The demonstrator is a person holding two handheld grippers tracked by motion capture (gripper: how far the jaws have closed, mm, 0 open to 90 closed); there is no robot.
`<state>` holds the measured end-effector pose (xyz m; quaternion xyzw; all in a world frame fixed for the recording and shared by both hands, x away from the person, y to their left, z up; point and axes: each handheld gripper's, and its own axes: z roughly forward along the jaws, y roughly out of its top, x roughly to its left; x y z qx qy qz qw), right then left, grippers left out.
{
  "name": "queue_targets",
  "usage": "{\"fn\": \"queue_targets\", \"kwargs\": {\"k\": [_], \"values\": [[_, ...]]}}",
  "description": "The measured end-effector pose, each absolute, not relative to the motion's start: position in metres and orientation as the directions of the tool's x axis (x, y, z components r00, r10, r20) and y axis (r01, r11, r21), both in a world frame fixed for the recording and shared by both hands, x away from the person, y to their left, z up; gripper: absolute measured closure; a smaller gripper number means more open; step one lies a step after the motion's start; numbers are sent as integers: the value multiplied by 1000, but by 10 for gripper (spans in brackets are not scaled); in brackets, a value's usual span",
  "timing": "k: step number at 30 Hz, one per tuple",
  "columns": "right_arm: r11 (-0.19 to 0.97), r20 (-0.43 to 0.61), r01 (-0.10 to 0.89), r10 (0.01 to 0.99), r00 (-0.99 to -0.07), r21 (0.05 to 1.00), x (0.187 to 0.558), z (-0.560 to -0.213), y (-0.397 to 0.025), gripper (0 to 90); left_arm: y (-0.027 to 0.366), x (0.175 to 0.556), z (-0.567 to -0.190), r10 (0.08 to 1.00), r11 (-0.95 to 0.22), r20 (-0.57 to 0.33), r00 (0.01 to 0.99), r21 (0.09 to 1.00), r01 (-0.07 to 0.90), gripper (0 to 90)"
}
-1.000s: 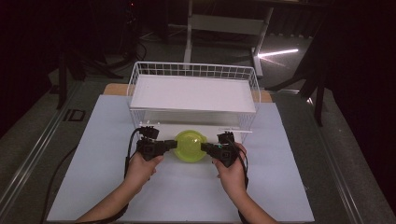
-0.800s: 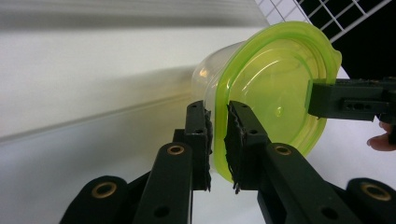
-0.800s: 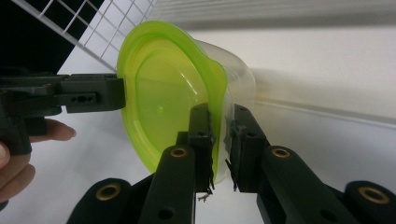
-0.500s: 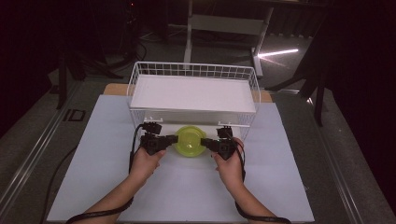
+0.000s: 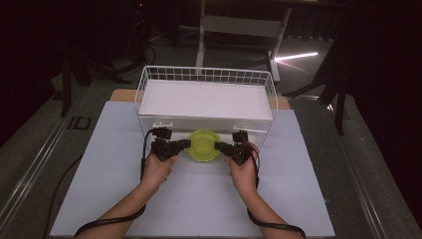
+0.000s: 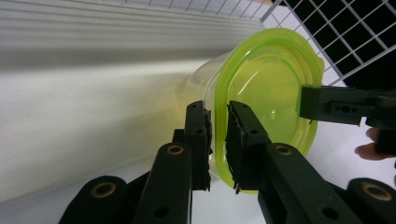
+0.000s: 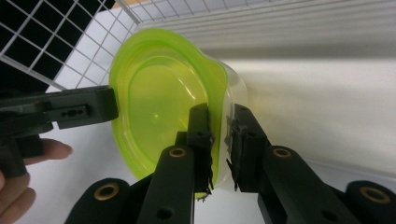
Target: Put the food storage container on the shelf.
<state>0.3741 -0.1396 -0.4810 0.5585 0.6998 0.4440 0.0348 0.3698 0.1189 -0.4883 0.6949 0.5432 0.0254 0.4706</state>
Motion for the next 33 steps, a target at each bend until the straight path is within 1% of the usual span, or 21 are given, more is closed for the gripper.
{"fn": "queue_targets", "kwargs": {"k": [2, 6, 7, 10, 11, 13, 14, 18, 21, 22, 25, 27, 29, 31, 33], "values": [[-26, 450, 746, 811, -373, 665, 376, -481, -140, 794, 120, 373, -491, 772, 48, -488, 407, 684, 728, 795], [-22, 433, 733, 819, -378, 680, 378, -480, -139, 781, 118, 377, -491, 781, 33, -464, 417, 698, 715, 770], [-19, 426, 727, 820, -381, 686, 380, -480, -139, 773, 113, 378, -490, 795, 12, -434, 424, 710, 704, 770], [-18, 401, 720, 840, -366, 694, 386, -481, -139, 757, 107, 380, -490, 802, -19, -401, 442, 723, 690, 736], [-24, 402, 720, 843, -358, 693, 387, -481, -138, 751, 107, 380, -491, 803, -17, -398, 444, 729, 684, 726], [-9, 365, 687, 852, -376, 726, 390, -483, -138, 746, 108, 382, -493, 796, 10, -423, 434, 724, 689, 717], [-6, 356, 685, 857, -372, 729, 391, -483, -136, 737, 109, 384, -494, 792, -1, -412, 450, 737, 676, 712], [1, 329, 680, 875, -356, 733, 392, -483, -131, 721, 109, 387, -496, 795, 1, -399, 456, 754, 657, 676], [-9, 332, 688, 880, -339, 726, 394, -483, -130, 684, 109, 390, -497, 807, -9, -374, 457, 766, 642, 625], [6, 312, 661, 878, -362, 751, 397, -486, -131, 650, 109, 391, -497, 808, -7, -372, 458, 770, 638, 608], [19, 282, 634, 885, -371, 773, 399, -487, -130, 608, 110, 392, -499, 799, 19, -396, 453, 769, 639, 606], [14, 284, 629, 884, -372, 777, 398, -487, -130, 570, 109, 392, -499, 797, 19, -395, 457, 772, 635, 599], [7, 302, 636, 876, -376, 772, 397, -486, -130, 564, 109, 390, -498, 793, 15, -391, 468, 780, 625, 577], [22, 289, 627, 875, -389, 778, 395, -484, -130, 554, 111, 388, -497, 784, 8, -387, 486, 789, 615, 562], [15, 311, 648, 869, -386, 762, 394, -483, -131, 553, 114, 386, -495, 787, 7, -377, 488, 796, 605, 525]]}}
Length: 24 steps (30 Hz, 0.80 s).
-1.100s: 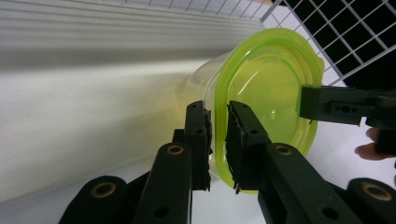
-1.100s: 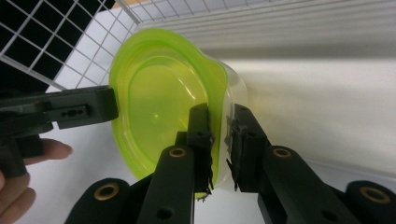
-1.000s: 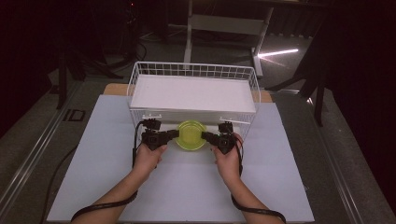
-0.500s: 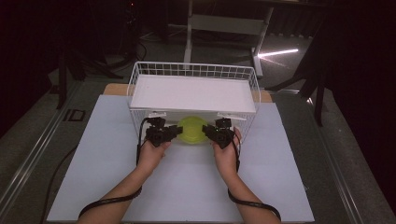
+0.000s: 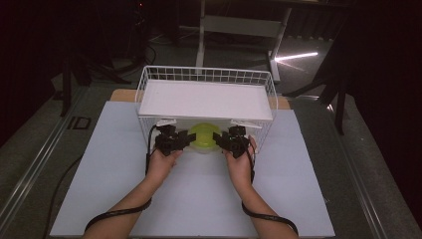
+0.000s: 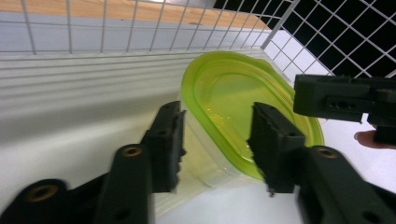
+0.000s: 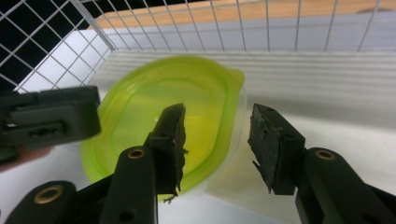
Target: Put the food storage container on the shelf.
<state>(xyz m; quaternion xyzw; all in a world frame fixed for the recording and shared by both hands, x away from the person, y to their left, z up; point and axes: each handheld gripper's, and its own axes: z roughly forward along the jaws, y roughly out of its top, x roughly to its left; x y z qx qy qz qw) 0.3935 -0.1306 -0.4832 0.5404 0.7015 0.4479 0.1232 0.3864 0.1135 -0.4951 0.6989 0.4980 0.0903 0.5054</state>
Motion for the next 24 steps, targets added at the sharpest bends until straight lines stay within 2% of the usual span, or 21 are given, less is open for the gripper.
{"fn": "queue_targets", "kwargs": {"k": [1, 4, 5, 13, 18, 22, 23, 24], "values": [[3, 330, 669, 868, -370, 743, 391, -482, -131, 547, 115, 385, -494, 784, 20, -390, 483, 793, 609, 525], [19, 305, 643, 870, -388, 766, 389, -485, -135, 537, 121, 381, -492, 786, 35, -400, 472, 791, 611, 520], [22, 298, 633, 869, -395, 774, 388, -486, -136, 524, 121, 377, -491, 797, 58, -412, 441, 780, 624, 520], [29, 298, 608, 853, -429, 794, 365, -488, -140, 510, 131, 354, -497, 778, 10, -388, 494, 795, 607, 494], [41, 282, 587, 848, -448, 808, 350, -489, -138, 513, 135, 337, -496, 763, 27, -404, 505, 800, 600, 431], [62, 277, 590, 840, -466, 805, 340, -496, -130, 593, 137, 318, -493, 718, 3, -378, 584, 841, 542, 296], [64, 279, 598, 842, -462, 799, 338, -499, -128, 675, 137, 314, -493, 710, -9, -374, 596, 842, 540, 255], [74, 269, 602, 847, -459, 795, 337, -501, -126, 792, 138, 312, -493, 693, -10, -394, 603, 832, 555, 252]]}}
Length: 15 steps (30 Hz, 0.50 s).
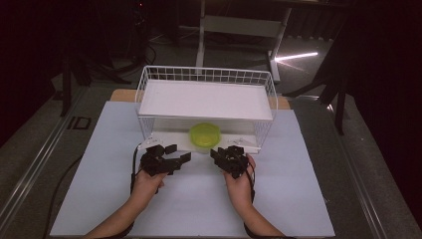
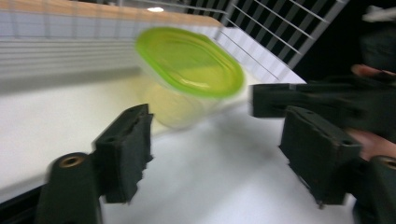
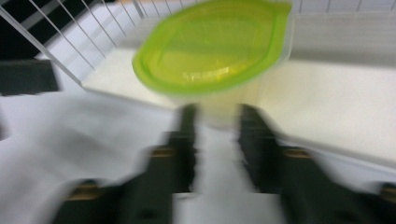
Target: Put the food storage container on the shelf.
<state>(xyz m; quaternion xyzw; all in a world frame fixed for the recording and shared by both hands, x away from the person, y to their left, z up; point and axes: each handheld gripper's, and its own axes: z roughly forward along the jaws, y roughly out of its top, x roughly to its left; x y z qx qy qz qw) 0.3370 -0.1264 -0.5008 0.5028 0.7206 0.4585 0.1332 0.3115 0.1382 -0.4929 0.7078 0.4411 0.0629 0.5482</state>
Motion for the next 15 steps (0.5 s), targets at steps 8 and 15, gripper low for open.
{"fn": "queue_targets", "kwargs": {"k": [8, 15], "values": [[122, 232, 604, 849, -475, 788, 335, -507, -108, 900, 148, 283, -500, 742, -68, -323, 587, 835, 545, 5], [131, 219, 616, 861, -459, 777, 349, -515, -95, 900, 154, 270, -503, 777, -55, -250, 578, 887, 458, 5]]}}
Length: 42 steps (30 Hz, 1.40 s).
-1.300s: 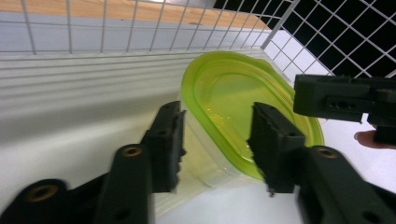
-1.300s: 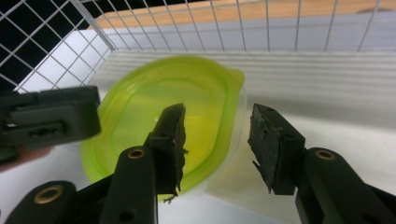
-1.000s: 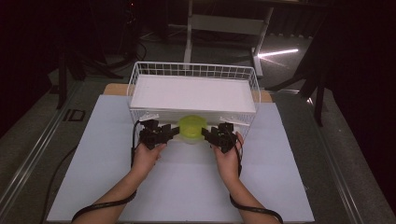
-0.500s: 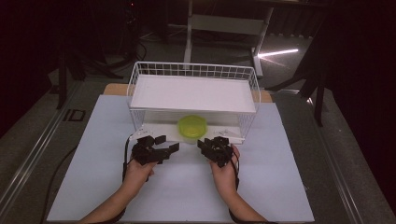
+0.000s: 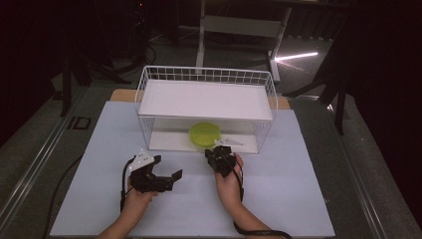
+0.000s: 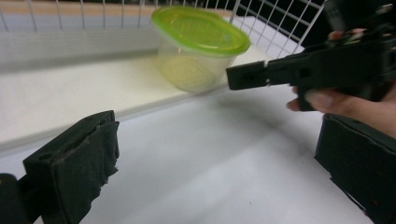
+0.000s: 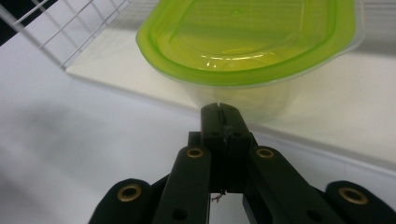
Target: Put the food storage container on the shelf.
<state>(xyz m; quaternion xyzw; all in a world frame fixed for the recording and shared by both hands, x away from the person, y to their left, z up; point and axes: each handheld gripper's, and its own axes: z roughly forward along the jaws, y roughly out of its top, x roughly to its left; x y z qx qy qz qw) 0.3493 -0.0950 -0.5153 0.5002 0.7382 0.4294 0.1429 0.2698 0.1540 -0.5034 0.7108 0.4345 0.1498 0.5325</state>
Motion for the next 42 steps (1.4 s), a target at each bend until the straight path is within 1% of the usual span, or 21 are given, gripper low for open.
{"fn": "queue_targets", "kwargs": {"k": [3, 6, 15, 19, 24, 26, 27, 29, 30, 32, 33, 35, 38, 42], "values": [[124, 213, 613, 869, -447, 780, 356, -514, -93, 900, 155, 268, -502, 777, -52, -235, 584, 900, 432, 5], [148, 184, 602, 872, -454, 785, 362, -515, -90, 899, 154, 268, -501, 782, -51, -228, 580, 904, 424, 5], [137, 184, 610, 883, -433, 780, 378, -517, -76, 889, 150, 269, -503, 777, -59, -223, 588, 905, 421, 5], [120, 201, 623, 885, -420, 773, 385, -518, -73, 878, 151, 269, -502, 776, -59, -219, 591, 909, 414, 5], [131, 204, 616, 874, -442, 777, 373, -514, -75, 840, 154, 268, -500, 769, -60, -207, 605, 919, 390, 5], [130, 218, 620, 864, -454, 774, 365, -511, -78, 776, 154, 268, -499, 766, -60, -202, 610, 922, 381, 5], [142, 201, 607, 864, -461, 782, 361, -510, -80, 729, 154, 268, -498, 762, -63, -200, 615, 924, 378, 5], [143, 204, 586, 851, -485, 798, 354, -506, -83, 565, 154, 268, -496, 751, -58, -204, 628, 927, 371, 5], [139, 210, 582, 845, -492, 801, 351, -504, -85, 533, 154, 268, -495, 749, -65, -198, 632, 928, 367, 5], [128, 212, 558, 837, -504, 820, 345, -499, -91, 425, 153, 267, -492, 742, -64, -198, 640, 930, 361, 5], [121, 219, 552, 832, -510, 825, 343, -496, -93, 391, 153, 267, -490, 739, -59, -202, 642, 931, 360, 5], [124, 232, 538, 806, -545, 834, 339, -492, -99, 303, 153, 266, -487, 727, -54, -202, 656, 936, 348, 6], [149, 228, 514, 768, -598, 845, 334, -487, -105, 212, 152, 265, -483, 715, -76, -176, 676, 942, 326, 5], [141, 224, 485, 753, -619, 863, 326, -481, -113, 201, 153, 264, -481, 685, -89, -175, 708, 943, 320, 5]]}}
